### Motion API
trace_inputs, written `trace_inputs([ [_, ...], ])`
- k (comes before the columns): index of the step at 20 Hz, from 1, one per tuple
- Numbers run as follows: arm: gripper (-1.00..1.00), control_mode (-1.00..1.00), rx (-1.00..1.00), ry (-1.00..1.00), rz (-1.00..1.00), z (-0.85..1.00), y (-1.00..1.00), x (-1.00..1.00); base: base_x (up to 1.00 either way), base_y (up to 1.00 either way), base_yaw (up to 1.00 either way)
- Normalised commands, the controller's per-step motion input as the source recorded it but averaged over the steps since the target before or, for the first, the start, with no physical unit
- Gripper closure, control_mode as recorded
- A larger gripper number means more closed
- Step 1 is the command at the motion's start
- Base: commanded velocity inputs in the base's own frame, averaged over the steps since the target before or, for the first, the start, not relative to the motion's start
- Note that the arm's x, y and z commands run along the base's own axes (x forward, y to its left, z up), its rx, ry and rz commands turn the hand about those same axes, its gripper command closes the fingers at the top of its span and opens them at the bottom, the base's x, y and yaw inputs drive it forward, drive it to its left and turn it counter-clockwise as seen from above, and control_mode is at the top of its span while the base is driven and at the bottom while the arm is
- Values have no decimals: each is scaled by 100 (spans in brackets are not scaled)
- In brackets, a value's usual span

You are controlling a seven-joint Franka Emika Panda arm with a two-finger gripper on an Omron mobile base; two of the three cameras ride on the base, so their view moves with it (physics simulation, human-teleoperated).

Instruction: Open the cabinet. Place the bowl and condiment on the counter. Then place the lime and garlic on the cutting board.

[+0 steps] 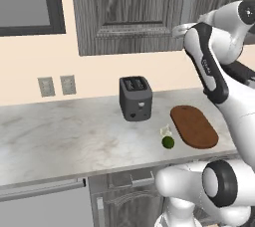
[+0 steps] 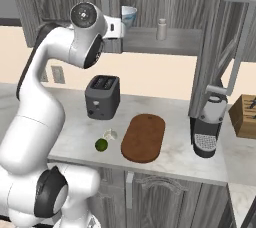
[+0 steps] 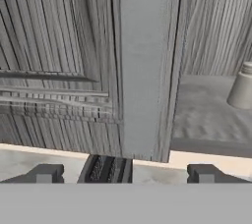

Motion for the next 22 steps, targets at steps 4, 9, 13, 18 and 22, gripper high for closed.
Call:
trace_inputs([
  [4,-100,-100,-1,3,0,2,1,30,0,0,0],
  [9,-100,-100,-10,0,-9,20,4,59,0,0,0],
  [13,-100,-100,0,3,-6,0,-4,53,0,0,0],
  [18,-100,-100,0,1,-3,0,-8,36,0,0,0],
  [22,100,-100,0,0,-1,-1,-11,11,0,0,0],
])
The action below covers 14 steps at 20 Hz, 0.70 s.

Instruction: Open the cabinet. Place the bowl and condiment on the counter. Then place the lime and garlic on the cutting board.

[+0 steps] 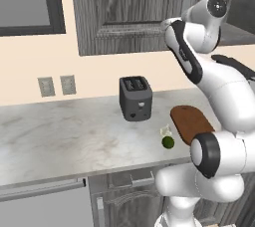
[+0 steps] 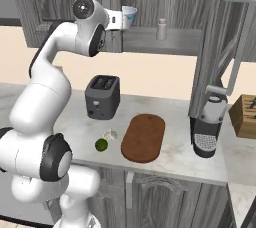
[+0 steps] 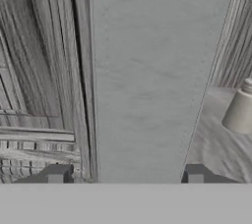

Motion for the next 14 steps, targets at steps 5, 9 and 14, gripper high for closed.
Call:
trace_inputs([
  [5,100,-100,0,0,0,-4,5,-22,0,0,0],
  [9,100,-100,2,4,5,0,65,-100,0,0,0],
  [14,100,-100,0,8,2,0,99,-100,0,0,0],
])
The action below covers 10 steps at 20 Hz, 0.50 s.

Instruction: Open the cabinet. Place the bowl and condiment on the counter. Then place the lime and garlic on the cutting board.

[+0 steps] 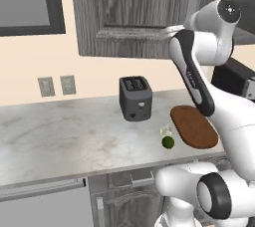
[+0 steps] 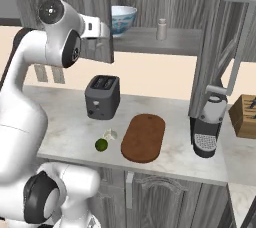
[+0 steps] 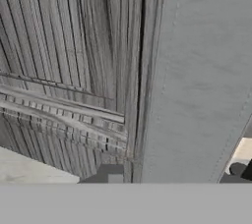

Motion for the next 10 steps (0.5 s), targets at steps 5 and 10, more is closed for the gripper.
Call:
trace_inputs([
  [5,100,-100,-2,10,0,0,100,-100,0,0,0],
  [10,-100,-100,3,2,-9,1,26,-100,0,0,0],
])
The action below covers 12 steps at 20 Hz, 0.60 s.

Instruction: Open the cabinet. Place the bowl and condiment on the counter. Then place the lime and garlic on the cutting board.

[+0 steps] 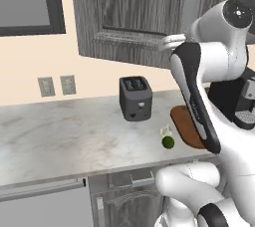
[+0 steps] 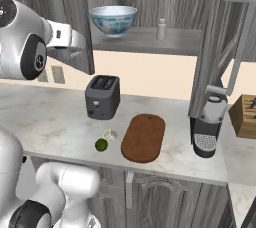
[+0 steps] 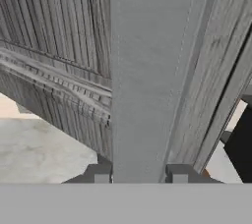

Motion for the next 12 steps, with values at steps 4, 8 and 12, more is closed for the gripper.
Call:
trace_inputs([
  [4,-100,-100,22,-11,-1,22,-97,-100,0,0,0],
  [8,-100,-100,42,-7,0,49,-100,-69,0,0,0],
  [12,-100,-100,55,8,1,4,-87,67,0,0,0],
])
